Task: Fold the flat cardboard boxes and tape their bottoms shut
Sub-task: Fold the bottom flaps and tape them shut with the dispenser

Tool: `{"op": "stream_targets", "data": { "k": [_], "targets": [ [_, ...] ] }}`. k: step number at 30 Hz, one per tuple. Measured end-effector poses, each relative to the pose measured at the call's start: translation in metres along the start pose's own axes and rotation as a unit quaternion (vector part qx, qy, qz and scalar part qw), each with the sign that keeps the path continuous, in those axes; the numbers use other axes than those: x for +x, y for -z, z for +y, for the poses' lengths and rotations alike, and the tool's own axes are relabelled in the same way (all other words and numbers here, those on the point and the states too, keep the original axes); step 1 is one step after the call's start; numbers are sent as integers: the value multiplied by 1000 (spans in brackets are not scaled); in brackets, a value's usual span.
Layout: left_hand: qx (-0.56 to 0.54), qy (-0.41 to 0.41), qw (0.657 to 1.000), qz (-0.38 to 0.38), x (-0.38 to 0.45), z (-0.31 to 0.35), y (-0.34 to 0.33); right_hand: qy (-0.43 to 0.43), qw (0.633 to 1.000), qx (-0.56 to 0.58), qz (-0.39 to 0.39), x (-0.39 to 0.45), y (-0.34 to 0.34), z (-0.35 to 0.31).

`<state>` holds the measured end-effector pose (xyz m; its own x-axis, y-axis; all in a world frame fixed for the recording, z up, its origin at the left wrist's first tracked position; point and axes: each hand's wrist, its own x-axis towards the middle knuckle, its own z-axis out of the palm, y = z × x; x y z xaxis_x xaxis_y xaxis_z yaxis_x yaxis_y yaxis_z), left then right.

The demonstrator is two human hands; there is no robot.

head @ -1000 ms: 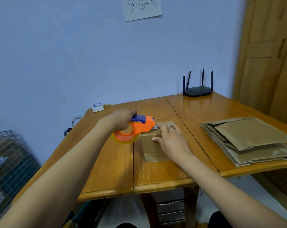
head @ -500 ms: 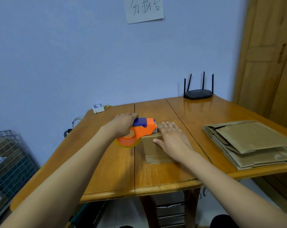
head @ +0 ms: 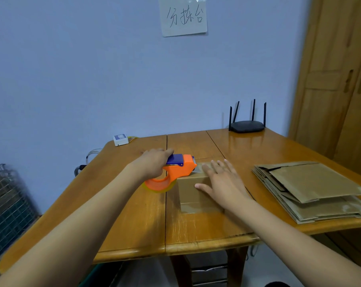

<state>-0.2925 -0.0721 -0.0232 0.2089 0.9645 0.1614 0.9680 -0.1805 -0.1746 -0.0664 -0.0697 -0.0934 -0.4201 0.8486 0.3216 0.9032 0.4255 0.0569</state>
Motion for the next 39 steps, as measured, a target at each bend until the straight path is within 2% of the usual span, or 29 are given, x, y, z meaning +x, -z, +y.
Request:
{"op": "stream_targets", "data": {
  "k": [6,10,16,20,24,29,32,39],
  "targets": [
    [8,4,1000,-9,-1,1,1,-52,998,0,-21,1,-2,-1],
    [3,6,1000,-16,-3,3,2,-48,999,-9,-21,-4,2,-2],
    [-10,11,1000,-24,-4,5,3,-59,998,35,-10,-9,1,-2],
    [-2,14,1000,-23,-6,8,5,-75,996,3,-39,-7,3,-3],
    [9,14,1000,-26,-5,7,7,-53,993,-87,-56,-1,16,-6],
    [8,16,1000,-25,-6,8,7,13,995,2,-102,20,17,-14],
    [7,22,999,-24,-7,9,8,35,993,-22,-113,28,9,-16],
    [-8,19,999,-25,-5,6,4,55,995,-54,-62,31,-5,-19]
  ]
}}
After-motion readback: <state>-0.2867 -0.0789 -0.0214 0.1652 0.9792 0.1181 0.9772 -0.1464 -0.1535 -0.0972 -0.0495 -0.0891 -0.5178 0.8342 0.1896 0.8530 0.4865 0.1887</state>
